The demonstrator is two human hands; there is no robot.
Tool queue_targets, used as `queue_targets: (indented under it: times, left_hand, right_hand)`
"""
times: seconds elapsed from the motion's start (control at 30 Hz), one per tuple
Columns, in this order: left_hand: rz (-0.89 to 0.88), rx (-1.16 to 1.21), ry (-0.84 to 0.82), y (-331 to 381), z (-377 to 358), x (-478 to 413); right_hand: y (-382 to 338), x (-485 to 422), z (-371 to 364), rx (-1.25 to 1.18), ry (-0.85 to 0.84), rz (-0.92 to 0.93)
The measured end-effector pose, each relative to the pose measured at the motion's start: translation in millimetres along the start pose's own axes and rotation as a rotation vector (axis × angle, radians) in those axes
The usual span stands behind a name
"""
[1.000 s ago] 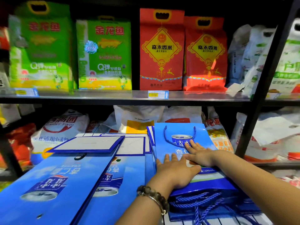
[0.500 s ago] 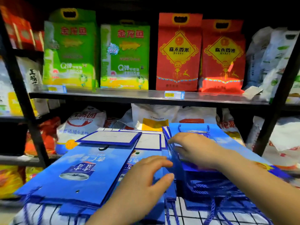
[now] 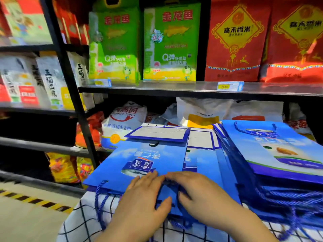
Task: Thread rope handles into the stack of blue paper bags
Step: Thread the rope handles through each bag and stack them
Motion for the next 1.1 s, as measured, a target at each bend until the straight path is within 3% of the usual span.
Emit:
queue_targets:
  times: [0.1, 0.23, 0.27, 0.37, 0.47, 0.53, 0.63, 0.83, 0.97, 1.1]
  left_hand:
    - [-0.088, 0.178, 0.04, 22, 3, -2]
    - [-0.231, 0.923, -0.062, 50, 8, 4]
    - [-0.228, 0.999, -0.033, 46, 13, 9]
    - [-0.154, 0.861, 0.246, 5, 49, 34]
    - [0.047, 0.651, 0.465, -52, 60, 64]
    - [0.207, 0.51, 0.442, -76, 43, 76]
    - [0.305, 0.552, 0.329, -78, 9, 84]
    - [0.29, 0.548, 0.281, -48, -14, 76]
    - [0.272, 0.48, 0.313, -39, -13, 75]
    - [0.326, 0.302, 0.3, -37, -13, 76]
  right_hand:
    - [9, 19, 1, -0.069, -0.021, -0.079]
    - [22, 43, 8, 0.135, 0.017, -0.229]
    - [26, 50, 10, 0.165, 0.034, -0.271]
    - [35, 63, 19, 0.291, 0.112, -0.376]
    - [40, 72, 22, 0.338, 0.157, -0.459]
    - [44, 77, 17, 0.282, 0.143, -0.509]
    - [46, 84, 18, 0.268, 0.191, -0.541]
    - [47, 89, 8, 0.306, 0.232, -0.575]
    - [45, 93, 5, 0.209, 0.268, -0.577]
    - [41, 93, 3, 0.173, 0.302, -0.538]
Point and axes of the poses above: each hand's wrist, its own x-axis away from the middle knuckle, its own z-axis out of the back of the hand, y = z × x, the point moved 10 cm from there along -x, towards the middle knuckle, and after that the axes turned 6 degrees about -y, right-handed, at the moved point
